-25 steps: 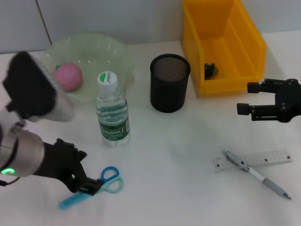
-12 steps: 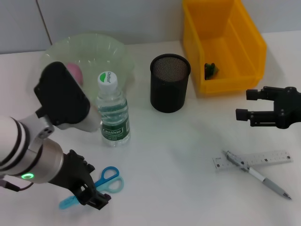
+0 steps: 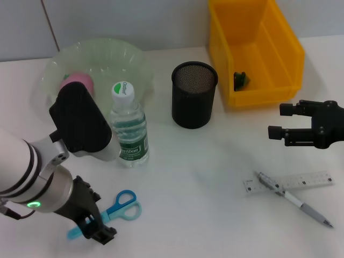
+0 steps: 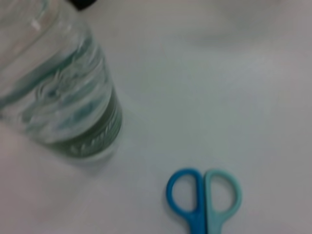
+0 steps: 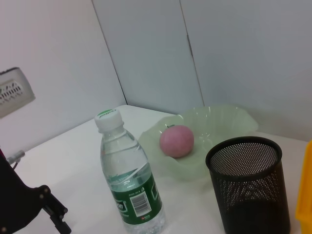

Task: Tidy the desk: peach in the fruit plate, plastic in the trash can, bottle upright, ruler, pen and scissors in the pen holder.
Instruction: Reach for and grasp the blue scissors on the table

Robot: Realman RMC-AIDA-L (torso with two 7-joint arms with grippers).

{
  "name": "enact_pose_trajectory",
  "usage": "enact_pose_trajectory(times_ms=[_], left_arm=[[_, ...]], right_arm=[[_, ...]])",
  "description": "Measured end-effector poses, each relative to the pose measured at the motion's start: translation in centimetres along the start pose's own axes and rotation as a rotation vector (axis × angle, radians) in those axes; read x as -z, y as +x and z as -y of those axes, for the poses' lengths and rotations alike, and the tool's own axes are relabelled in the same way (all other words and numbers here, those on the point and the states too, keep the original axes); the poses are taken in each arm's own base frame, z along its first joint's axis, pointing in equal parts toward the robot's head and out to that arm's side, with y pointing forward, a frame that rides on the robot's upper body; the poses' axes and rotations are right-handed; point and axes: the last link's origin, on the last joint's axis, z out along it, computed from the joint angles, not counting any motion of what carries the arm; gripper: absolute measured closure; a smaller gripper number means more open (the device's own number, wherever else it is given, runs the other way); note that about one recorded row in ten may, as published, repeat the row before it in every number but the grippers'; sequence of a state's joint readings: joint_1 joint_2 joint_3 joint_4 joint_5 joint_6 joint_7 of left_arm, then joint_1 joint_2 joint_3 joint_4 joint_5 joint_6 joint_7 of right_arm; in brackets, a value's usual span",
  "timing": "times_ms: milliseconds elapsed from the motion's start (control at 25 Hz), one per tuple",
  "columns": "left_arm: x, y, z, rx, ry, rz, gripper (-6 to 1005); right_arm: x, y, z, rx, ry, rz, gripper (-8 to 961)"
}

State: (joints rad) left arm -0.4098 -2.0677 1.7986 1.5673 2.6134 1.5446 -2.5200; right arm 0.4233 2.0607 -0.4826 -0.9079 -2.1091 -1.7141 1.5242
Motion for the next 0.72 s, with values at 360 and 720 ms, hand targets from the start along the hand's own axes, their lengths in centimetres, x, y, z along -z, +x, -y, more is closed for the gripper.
enact_pose_trajectory(times_ms=[360, 720], left_arm=[[-0.67, -0.03, -0.01, -0.012, -0.009, 0.032, 240], [-1.04, 0.02, 0.05, -0.03, -0.016, 0.05, 248]], right_arm=[[-0.08, 0.04, -0.09, 0.0, -0.004, 0.001, 236], [-0.12, 0.08, -0.12, 0.003, -0.005, -0.002, 238]])
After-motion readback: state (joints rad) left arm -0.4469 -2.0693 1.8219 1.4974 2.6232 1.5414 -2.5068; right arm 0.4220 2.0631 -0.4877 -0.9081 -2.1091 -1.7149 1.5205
